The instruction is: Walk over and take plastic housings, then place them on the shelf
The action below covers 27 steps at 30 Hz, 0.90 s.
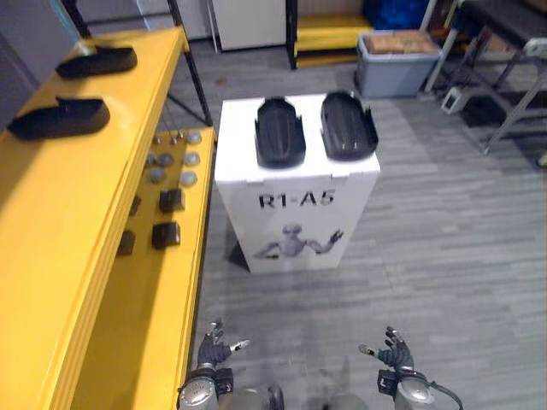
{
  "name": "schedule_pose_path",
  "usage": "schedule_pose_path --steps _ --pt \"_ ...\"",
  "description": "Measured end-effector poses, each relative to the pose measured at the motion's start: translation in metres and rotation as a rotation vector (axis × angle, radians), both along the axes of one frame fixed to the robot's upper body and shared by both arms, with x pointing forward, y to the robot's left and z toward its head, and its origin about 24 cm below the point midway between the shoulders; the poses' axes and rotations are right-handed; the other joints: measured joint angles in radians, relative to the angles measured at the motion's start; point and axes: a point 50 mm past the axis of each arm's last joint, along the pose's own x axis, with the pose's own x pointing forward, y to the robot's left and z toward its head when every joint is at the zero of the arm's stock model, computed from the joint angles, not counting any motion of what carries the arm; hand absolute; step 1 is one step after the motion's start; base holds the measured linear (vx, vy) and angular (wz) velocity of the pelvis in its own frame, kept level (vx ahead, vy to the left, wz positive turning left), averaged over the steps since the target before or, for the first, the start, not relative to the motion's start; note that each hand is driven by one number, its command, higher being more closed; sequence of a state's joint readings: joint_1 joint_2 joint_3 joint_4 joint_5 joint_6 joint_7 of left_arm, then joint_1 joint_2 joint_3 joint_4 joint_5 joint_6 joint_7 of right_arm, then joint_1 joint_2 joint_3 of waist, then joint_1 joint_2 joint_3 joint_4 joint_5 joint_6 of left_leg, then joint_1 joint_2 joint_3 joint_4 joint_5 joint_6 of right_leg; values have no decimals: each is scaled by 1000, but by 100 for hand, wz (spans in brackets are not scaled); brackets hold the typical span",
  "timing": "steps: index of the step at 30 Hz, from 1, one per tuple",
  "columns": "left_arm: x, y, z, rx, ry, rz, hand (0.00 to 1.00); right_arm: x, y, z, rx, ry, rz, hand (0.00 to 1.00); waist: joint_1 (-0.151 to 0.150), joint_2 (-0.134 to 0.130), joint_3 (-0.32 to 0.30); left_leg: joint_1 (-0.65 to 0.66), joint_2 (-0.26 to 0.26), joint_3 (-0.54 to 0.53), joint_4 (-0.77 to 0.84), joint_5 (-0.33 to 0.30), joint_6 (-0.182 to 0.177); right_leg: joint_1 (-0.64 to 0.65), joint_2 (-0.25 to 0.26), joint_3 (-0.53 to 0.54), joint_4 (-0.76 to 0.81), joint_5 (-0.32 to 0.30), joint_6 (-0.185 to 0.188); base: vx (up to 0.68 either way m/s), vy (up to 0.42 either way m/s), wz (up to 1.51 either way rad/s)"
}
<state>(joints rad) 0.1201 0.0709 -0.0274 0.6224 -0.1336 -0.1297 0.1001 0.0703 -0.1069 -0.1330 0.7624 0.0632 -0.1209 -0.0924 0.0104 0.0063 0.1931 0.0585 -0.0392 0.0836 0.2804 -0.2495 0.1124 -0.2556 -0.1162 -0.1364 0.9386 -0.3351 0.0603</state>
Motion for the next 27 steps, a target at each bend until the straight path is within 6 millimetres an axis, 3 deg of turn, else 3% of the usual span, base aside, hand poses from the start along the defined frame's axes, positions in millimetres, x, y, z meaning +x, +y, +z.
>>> schedule_pose_path --steps 2,3,4,5,6,7,8,10,11,12,15,16,17,18,20,25,27 --pt "-1 2 -2 7 14 3 0 -3 1 -2 2 11 9 0 -21 7 4 54 38 -17 -15 -5 -10 -49 33 -7 -235 8 1 593 -137 57" --pt "-5 7 -4 19 25 5 0 -7 2 -3 1 23 17 0 -36 3 -3 73 58 -37 -14 -24 -50 -54 61 18 -440 76 -5 581 -180 77" --pt "-9 9 -6 26 44 5 0 -14 0 -6 -2 45 13 0 -47 -3 -13 96 77 -60 -3 -54 -101 -41 81 35 -526 290 -70 708 -225 66" --pt "-11 5 -10 13 64 5 0 -20 -4 -9 -11 69 10 0 -40 23 -24 93 109 -66 16 -64 -118 -30 101 11 -531 281 -79 493 -150 33" --pt "-12 4 -11 10 68 7 0 -19 -3 -9 -13 70 14 0 -27 30 -32 68 125 -65 51 -52 -139 -24 109 9 -542 274 -91 562 -213 13" --pt "-8 -2 -10 -13 59 23 0 -17 -4 -7 -16 56 16 0 -21 32 -30 1 124 -63 193 9 -165 9 108 -4 -581 260 -106 524 -214 33" --pt "-6 -6 -10 -32 50 39 0 -17 -3 -5 -18 45 18 0 -25 35 -21 -64 129 -63 351 80 -167 72 102 -20 -632 258 -109 564 -267 47" --pt "-6 -10 -9 -50 42 48 0 -20 3 -5 -4 35 19 0 -17 27 -11 -153 188 -20 576 62 -174 214 100 -38 -716 255 -115 436 -186 41" --pt "-6 -13 -8 -59 37 50 0 -20 5 -3 5 20 8 0 -4 19 -13 -188 219 21 599 46 -194 284 98 -41 -757 252 -119 372 -99 15" --pt "-5 -14 -8 -63 33 50 0 -18 6 -2 8 10 5 0 5 19 -14 -203 230 39 576 42 -198 307 94 -40 -776 252 -118 307 -29 -6" --pt "-2 -16 -5 -65 18 50 0 -13 3 1 9 -14 -15 0 8 29 -17 -269 223 52 258 65 -200 369 92 -38 -834 234 -89 274 61 -13" --pt "-5 -19 -8 -70 33 43 0 -19 -3 -1 3 5 -41 0 3 58 -30 -270 216 35 67 228 -197 376 116 -35 -834 219 -69 306 184 11" --pt "-5 -16 -11 -54 56 23 0 -30 -5 -8 23 48 -95 0 -3 51 -28 -247 198 32 21 230 -167 383 112 -30 -826 198 -54 249 161 14" --pt "-5 -16 -11 -50 56 20 0 -31 -5 -9 25 53 -99 0 -2 44 -26 -240 191 33 7 233 -168 382 106 -24 -822 195 -51 232 146 10" --pt "-11 -9 -15 -31 83 25 0 -42 -6 -14 34 84 -122 0 3 6 -34 -189 148 69 -94 258 -157 369 58 7 -809 170 -33 183 70 -15" --pt "-26 2 -24 -6 144 40 0 -46 -10 -15 55 86 -182 0 2 1 -36 -87 123 122 -226 292 -158 387 38 51 -809 165 -25 129 41 -25" --pt "-28 5 -24 1 150 40 0 -47 -25 -11 29 63 -257 0 2 -5 -40 -58 125 139 -270 308 -165 389 45 75 -809 166 -25 35 11 -18"
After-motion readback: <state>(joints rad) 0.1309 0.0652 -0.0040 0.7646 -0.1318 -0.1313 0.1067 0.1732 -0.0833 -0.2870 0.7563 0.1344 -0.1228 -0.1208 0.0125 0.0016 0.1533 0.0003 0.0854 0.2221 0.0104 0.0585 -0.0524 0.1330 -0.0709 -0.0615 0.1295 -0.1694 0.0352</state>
